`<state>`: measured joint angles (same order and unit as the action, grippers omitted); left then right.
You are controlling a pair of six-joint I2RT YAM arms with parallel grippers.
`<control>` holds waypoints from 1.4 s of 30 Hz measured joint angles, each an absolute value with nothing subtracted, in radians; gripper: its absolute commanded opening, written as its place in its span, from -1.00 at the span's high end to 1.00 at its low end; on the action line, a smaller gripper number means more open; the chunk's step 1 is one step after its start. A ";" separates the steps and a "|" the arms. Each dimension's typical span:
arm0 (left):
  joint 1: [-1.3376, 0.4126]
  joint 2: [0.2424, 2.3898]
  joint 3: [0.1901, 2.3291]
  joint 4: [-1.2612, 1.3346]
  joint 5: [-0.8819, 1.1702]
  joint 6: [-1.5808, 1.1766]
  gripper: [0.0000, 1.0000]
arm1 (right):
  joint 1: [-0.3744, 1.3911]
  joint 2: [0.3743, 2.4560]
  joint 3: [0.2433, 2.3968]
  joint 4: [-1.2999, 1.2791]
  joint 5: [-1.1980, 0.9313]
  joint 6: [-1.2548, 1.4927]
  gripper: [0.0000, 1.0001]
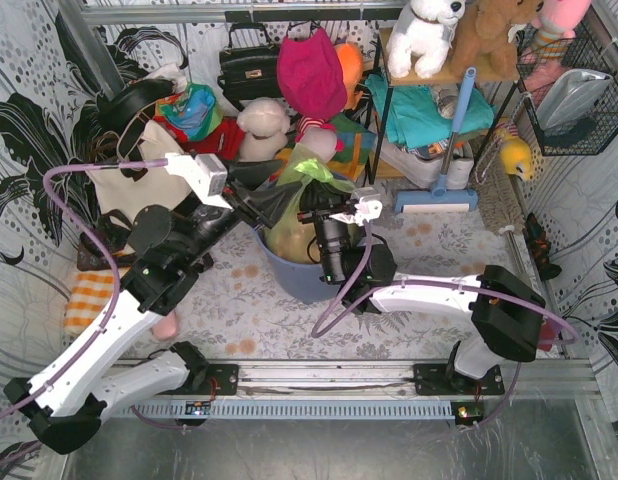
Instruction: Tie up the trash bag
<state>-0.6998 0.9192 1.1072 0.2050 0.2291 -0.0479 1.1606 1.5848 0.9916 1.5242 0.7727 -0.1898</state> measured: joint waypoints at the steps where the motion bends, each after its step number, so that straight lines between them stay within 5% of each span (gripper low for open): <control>1: -0.699 0.903 1.097 0.193 0.203 -0.051 -0.21 | 1.161 1.579 0.987 1.520 0.769 -0.183 1.00; 20: -0.699 0.911 0.972 0.057 0.044 -0.093 -0.38 | 1.152 1.535 0.970 1.451 0.765 -0.165 1.00; 23: -0.699 0.944 0.982 0.067 0.032 -0.073 -0.22 | 1.144 1.535 0.970 1.436 0.775 -0.165 1.00; 29: -0.701 1.011 1.029 0.093 0.050 -0.038 0.80 | 1.143 1.535 0.968 1.401 0.785 -0.165 1.00; 42: -0.699 0.923 0.985 -0.054 0.133 -0.011 0.95 | 1.151 1.544 0.969 1.489 0.779 -0.208 1.00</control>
